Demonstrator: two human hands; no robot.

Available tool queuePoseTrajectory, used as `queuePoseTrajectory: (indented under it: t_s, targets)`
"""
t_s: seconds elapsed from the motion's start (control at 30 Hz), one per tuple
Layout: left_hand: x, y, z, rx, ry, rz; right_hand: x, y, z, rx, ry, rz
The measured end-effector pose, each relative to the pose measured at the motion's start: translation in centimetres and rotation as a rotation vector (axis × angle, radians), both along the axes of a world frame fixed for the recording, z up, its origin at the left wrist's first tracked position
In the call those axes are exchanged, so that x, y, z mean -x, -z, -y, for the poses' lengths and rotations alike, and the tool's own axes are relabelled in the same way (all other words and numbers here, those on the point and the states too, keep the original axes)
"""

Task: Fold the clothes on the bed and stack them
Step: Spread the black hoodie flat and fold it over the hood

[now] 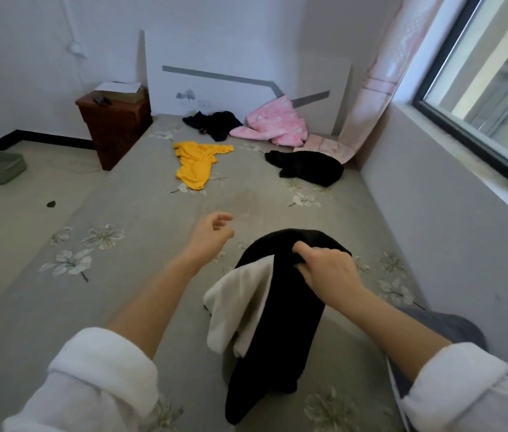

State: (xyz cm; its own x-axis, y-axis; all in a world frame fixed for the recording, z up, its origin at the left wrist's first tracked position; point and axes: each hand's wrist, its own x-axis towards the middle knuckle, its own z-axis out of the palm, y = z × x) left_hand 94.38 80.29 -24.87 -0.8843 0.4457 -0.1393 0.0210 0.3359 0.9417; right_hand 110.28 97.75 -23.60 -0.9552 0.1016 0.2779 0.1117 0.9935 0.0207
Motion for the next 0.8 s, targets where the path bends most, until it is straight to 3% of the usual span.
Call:
queuePoseTrajectory:
  t_s: [0.1, 0.17, 0.33, 0.43, 0.53, 0.6, 0.7, 0.8]
  targets:
    - [-3.4, 6.1, 3.0, 0.093, 0.155, 0.171, -0.2, -0.6, -1.7, 0.174, 0.057, -0.101]
    - [-5.7, 8.8, 3.6, 0.121, 0.293, 0.178, -0.2, -1.2, -2.3, 0.219, 0.017, -0.134]
    - [-6.3, 9.3, -0.1, 0.147, 0.276, -0.178, -0.5, -2.0, -2.4, 0.101, -0.1, -0.124]
    - [-5.8, 7.2, -1.6, 0.235, 0.218, -0.407, -0.6, -2.1, -3.4, 0.023, 0.058, -0.15]
    - [-5.3, 3.9, -1.6, 0.313, 0.199, -0.471, -0.7, -2.7, -5.6, -0.146, 0.175, -0.079]
    - [-5.7, 1.5, -1.6, 0.293, 0.285, -0.489, -0.6, -3.1, -6.4, -0.221, 0.209, 0.094]
    - [-8.3, -0.7, -2.2, 0.31, 0.484, -0.5, 0.1, -2.9, -7.1, -0.028, 0.386, 0.184]
    - [-11.6, 0.6, -2.5, 0.298, 0.745, -0.346, 0.6, -2.2, -7.3, 0.274, 0.462, 0.138]
